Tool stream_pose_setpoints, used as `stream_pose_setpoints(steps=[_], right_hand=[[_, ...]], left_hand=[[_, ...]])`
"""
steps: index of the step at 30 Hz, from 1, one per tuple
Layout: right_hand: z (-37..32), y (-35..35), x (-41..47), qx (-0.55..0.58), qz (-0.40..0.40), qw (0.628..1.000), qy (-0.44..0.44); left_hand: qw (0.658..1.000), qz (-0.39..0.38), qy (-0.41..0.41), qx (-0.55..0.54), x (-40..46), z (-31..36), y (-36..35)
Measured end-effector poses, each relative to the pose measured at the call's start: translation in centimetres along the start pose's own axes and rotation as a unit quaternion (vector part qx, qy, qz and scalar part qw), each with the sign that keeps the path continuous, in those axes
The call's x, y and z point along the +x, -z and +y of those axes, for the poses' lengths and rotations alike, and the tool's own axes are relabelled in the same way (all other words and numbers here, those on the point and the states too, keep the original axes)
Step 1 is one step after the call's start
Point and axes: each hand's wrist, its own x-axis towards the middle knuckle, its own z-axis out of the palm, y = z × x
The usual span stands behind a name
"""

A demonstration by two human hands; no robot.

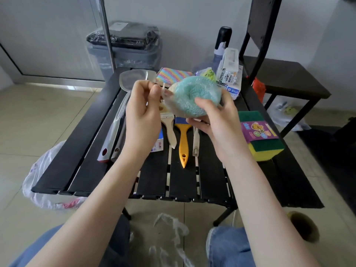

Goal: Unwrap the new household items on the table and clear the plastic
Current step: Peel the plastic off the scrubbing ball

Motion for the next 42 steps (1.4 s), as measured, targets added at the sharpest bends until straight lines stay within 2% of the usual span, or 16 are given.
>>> stream_pose_setpoints(steps=[4,7,11,13,18,22,29,33,36,39,42], right_hand=[[0.4,0.3,0.3,0.001,0.003,1.000,0.000],[0.5,0.8,0.3,-0.010,0.010,1.000,0.010],[0.5,1.7,0.1,-0.017,0.005,1.000,0.008],[0.4,2.0,0.0,-0.017,-0.008,1.000,0.010],[0.2,2.2,-0.3,-0.032,-0.025,0.999,0.006],[0.1,2.1,-0.2,-0.030,-0.034,0.999,-0.004],[0.2,2.0,-0.3,0.008,-0.048,0.998,-0.033],[-0.3,2.4,-0.4,0.022,-0.063,0.997,-0.045],[-0.6,2.9,-0.4,-0.002,-0.082,0.993,-0.079],[-0.8,3.0,-0.3,-0.038,-0.096,0.987,-0.120],[-0.8,2.8,-0.4,-0.140,-0.102,0.979,-0.109]], left_hand=[[0.999,-0.016,-0.032,0.006,0.3,-0.3,0.2],[0.997,-0.069,-0.040,0.018,0.3,-0.1,0.7],[0.972,-0.185,0.016,0.140,-0.1,-0.2,0.7],[0.968,-0.185,0.017,0.170,-0.4,-0.2,0.5],[0.981,-0.184,0.042,0.042,-0.1,0.3,0.9],[0.982,-0.181,0.032,-0.053,-0.2,1.0,1.1],[0.982,-0.187,0.020,0.003,0.0,-0.1,0.6],[0.971,-0.233,0.023,-0.040,0.2,0.7,0.9],[0.957,-0.270,0.056,-0.094,0.4,0.7,1.4],[0.955,-0.287,0.047,-0.061,0.5,0.7,1.9],[0.947,-0.316,0.048,-0.035,0.5,0.8,2.1]])
